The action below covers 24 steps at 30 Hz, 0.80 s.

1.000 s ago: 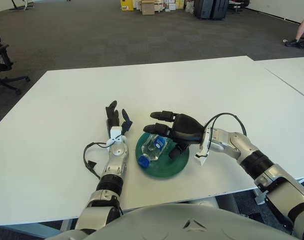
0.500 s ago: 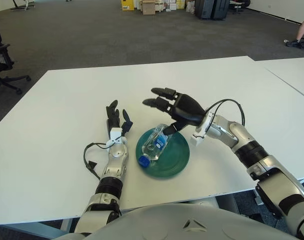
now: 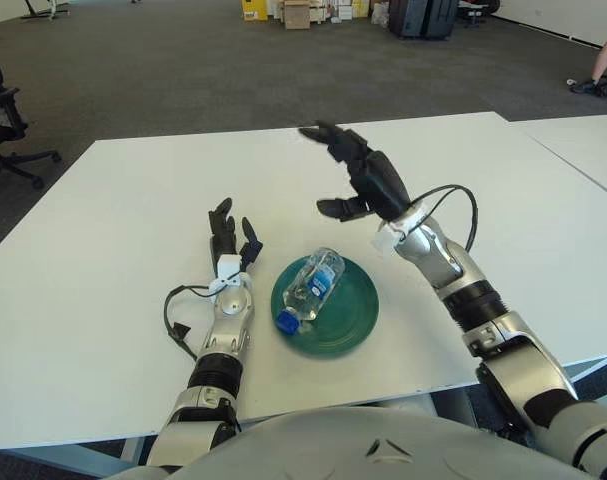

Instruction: Put the bottle into the plate.

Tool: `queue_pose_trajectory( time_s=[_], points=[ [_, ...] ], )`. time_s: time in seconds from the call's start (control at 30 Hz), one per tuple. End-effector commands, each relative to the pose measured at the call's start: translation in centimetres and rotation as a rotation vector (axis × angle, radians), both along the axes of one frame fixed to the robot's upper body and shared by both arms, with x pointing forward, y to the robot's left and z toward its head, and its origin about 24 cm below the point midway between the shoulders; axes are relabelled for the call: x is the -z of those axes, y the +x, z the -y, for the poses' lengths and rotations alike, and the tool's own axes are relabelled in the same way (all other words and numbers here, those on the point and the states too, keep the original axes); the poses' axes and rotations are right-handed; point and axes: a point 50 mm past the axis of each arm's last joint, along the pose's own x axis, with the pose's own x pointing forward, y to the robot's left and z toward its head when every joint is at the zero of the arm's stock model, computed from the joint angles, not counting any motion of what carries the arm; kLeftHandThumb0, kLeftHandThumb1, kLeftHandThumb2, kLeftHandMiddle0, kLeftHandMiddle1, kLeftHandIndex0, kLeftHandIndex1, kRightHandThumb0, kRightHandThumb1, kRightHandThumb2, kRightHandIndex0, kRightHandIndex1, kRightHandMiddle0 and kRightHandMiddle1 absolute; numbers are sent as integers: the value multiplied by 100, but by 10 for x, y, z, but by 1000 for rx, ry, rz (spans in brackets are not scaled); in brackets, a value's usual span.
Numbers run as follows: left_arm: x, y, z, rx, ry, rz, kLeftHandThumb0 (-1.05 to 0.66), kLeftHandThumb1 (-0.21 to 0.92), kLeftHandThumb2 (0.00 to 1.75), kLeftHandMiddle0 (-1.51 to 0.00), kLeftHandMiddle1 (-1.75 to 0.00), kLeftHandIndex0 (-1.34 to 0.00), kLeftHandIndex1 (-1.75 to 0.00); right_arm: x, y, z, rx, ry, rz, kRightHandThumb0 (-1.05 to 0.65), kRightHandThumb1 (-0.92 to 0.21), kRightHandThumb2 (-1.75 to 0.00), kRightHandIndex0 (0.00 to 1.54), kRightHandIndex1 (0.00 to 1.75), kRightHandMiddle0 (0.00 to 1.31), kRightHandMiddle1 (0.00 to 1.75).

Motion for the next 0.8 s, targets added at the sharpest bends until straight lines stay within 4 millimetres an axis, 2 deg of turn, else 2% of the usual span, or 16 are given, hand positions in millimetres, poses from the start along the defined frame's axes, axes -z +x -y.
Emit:
queue_pose_trajectory(
  time_s=[0.0, 0.07, 0.27, 0.43, 0.63, 0.77],
  points=[
    [-2, 0, -1, -8, 24, 1, -85, 92, 93, -35, 0, 0, -76, -12, 17, 14, 42, 100, -81, -87, -92, -75, 32, 4, 0, 64],
    [-2, 0, -1, -11, 32, 0, -86, 92, 93, -36, 0, 0, -76, -17, 22, 17, 59, 149, -103, -86, -92, -75, 32, 4, 0, 67],
    [-2, -1, -1, -10, 36, -1, -86, 92, 93, -37, -1, 0, -76, -10, 20, 21, 59, 280, -217, -78, -92, -72, 34, 4, 0, 77],
    [-3, -3, -1, -11, 36, 12, -84, 92, 92, -37, -1, 0, -77, 8, 16, 34, 78, 398, -321, -73, -92, -70, 31, 2, 0, 74],
    [-4, -5, -1, -9, 40, 14, -83, 92, 93, -37, -1, 0, -77, 12, 18, 37, 113, 451, -338, -70, -92, -70, 28, 1, 0, 68],
    [-4, -5, -1, -2, 38, 10, -83, 92, 92, -37, -1, 0, -78, 13, 21, 40, 140, 495, -359, -64, -92, -77, 28, 1, 0, 68]
  ],
)
